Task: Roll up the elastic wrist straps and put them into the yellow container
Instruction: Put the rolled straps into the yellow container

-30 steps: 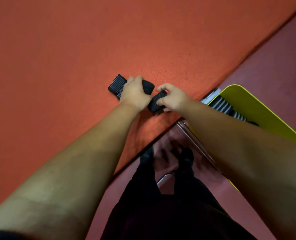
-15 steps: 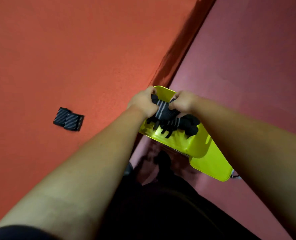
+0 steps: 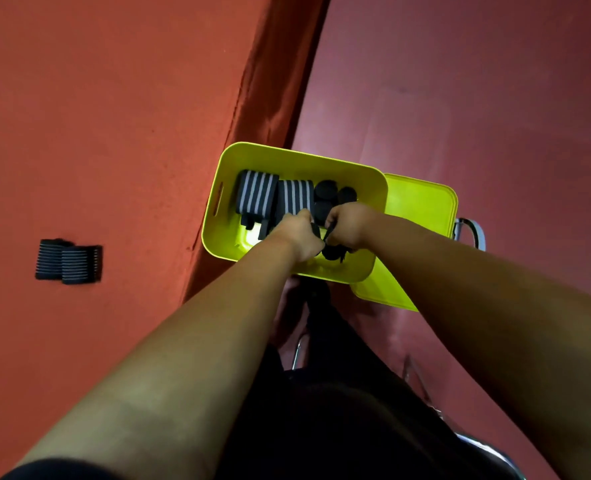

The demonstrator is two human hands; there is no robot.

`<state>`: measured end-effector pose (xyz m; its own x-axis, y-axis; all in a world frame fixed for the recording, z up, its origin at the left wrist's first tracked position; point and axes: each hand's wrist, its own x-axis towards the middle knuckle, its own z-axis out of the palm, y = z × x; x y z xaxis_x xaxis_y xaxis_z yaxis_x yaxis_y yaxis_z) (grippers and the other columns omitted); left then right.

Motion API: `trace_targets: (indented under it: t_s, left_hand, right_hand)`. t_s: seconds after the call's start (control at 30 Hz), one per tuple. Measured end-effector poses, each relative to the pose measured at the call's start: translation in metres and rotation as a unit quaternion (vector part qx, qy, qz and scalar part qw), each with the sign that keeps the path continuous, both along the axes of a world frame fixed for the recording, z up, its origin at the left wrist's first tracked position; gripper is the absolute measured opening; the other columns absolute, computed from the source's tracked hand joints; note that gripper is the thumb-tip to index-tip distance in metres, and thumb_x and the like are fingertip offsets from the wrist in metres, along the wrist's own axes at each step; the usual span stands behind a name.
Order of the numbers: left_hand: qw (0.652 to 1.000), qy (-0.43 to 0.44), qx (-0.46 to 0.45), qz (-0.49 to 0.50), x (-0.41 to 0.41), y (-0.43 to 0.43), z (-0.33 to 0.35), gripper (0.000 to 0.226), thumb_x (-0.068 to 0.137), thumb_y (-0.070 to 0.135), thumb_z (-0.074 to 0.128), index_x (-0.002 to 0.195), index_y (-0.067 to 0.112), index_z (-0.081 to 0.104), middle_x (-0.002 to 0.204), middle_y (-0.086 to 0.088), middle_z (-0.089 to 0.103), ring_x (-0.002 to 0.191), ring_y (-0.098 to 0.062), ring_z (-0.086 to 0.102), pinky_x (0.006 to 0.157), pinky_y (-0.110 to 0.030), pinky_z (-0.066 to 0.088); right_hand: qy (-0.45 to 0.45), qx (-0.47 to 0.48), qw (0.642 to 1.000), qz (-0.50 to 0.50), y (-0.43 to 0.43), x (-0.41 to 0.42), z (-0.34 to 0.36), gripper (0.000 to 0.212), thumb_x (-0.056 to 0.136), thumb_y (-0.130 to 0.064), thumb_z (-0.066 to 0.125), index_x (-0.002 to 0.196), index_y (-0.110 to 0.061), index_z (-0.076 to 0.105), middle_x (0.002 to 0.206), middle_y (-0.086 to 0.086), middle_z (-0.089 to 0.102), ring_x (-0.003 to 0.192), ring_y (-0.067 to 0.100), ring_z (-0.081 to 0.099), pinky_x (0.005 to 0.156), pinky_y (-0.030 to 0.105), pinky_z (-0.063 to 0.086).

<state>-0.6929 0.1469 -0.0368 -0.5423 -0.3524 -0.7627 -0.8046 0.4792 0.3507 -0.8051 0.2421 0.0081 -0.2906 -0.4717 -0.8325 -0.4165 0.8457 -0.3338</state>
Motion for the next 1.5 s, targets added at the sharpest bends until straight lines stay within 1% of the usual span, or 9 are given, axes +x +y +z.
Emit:
trace_targets:
  t_s: [0.07,0.23,0.37,0.47,0.67,0.93,1.27,1.37,1.5]
  left_hand:
    - [1.0,0.001,0.014,0.005,-0.001,0.005,-0.009,0.042,0.09,0.026,0.074,0.124,0.022,0.05,0.129,-0.015,0.054,0.102,-0.037,0.062,0.079,-0.04,0.048]
    - [1.0,0.026,-0.006,0.007,0.0,0.015,-0.027,0.04,0.085,0.017,0.084,0.108,0.021,0.051,0.107,-0.006,0.06,0.095,-0.028,0.056,0.075,-0.033,0.04]
    - [0.998,0.044,-0.014,0.03,0.0,0.019,-0.036,0.035,0.081,0.012,0.084,0.105,0.017,0.06,0.103,-0.006,0.07,0.094,-0.029,0.062,0.076,-0.036,0.05]
    - [0.997,0.058,-0.014,0.04,-0.002,0.021,-0.039,0.028,0.082,0.012,0.078,0.104,0.018,0.061,0.1,-0.006,0.071,0.093,-0.031,0.065,0.083,-0.044,0.058]
    - [0.997,0.05,-0.018,0.048,-0.008,0.023,-0.049,0.027,0.09,-0.001,0.063,0.107,0.02,0.06,0.108,-0.009,0.069,0.097,-0.031,0.064,0.081,-0.04,0.054]
    - [0.997,0.054,-0.052,0.029,-0.014,0.028,-0.052,0.017,0.098,0.001,0.052,0.093,0.014,0.062,0.082,-0.001,0.056,0.082,-0.027,0.054,0.071,-0.034,0.039]
    - [0.998,-0.007,-0.064,0.008,-0.023,0.021,-0.037,0.027,0.1,0.003,0.055,0.112,0.013,0.077,0.112,-0.01,0.072,0.103,-0.033,0.068,0.088,-0.042,0.058]
    - [0.999,-0.029,-0.041,0.003,-0.025,0.016,-0.031,0.033,0.104,0.004,0.054,0.128,0.01,0.074,0.128,-0.014,0.07,0.114,-0.035,0.068,0.098,-0.041,0.057]
    - [0.996,0.036,-0.074,0.02,-0.011,0.018,-0.022,0.035,0.097,-0.002,0.055,0.121,0.013,0.075,0.123,-0.011,0.069,0.112,-0.034,0.067,0.095,-0.039,0.057]
  right_hand:
    - [0.022,0.005,0.999,0.04,-0.001,0.001,-0.007,0.026,0.102,-0.016,0.062,0.124,-0.006,0.071,0.12,0.013,0.073,0.111,0.034,0.071,0.083,0.037,0.055]
    - [0.052,0.052,0.992,0.099,0.002,0.003,-0.039,0.025,0.102,-0.016,0.06,0.079,-0.009,0.055,0.074,0.01,0.05,0.072,0.027,0.052,0.05,0.031,0.032]
    - [0.07,0.054,0.989,0.121,-0.003,0.005,-0.049,0.034,0.108,-0.025,0.06,0.135,-0.003,0.055,0.117,0.013,0.061,0.119,0.033,0.06,0.082,0.037,0.045]
    - [0.096,0.069,0.986,0.114,-0.005,0.006,-0.064,0.048,0.107,-0.032,0.064,0.145,-0.007,0.048,0.144,0.017,0.055,0.134,0.035,0.055,0.105,0.04,0.046]
    - [0.093,0.076,0.991,0.063,-0.007,0.004,-0.068,0.041,0.104,-0.013,0.065,0.142,-0.003,0.053,0.142,0.019,0.059,0.134,0.035,0.059,0.101,0.042,0.053]
    - [0.102,0.057,0.993,-0.033,-0.004,0.008,-0.079,0.052,0.098,-0.024,0.067,0.145,-0.007,0.055,0.148,0.023,0.054,0.134,0.041,0.058,0.09,0.041,0.043]
    - [0.149,0.094,0.977,0.118,-0.007,0.005,-0.072,0.048,0.109,-0.009,0.056,0.154,-0.001,0.042,0.156,0.023,0.042,0.14,0.039,0.054,0.105,0.046,0.052]
    - [0.147,0.096,0.972,0.157,-0.01,0.002,-0.064,0.036,0.108,-0.004,0.053,0.144,0.001,0.051,0.143,0.018,0.054,0.138,0.033,0.055,0.1,0.039,0.053]
    - [0.13,0.121,0.964,0.197,-0.014,-0.002,-0.045,0.018,0.106,-0.007,0.061,0.088,-0.008,0.059,0.085,0.007,0.049,0.096,0.025,0.062,0.085,0.032,0.051]
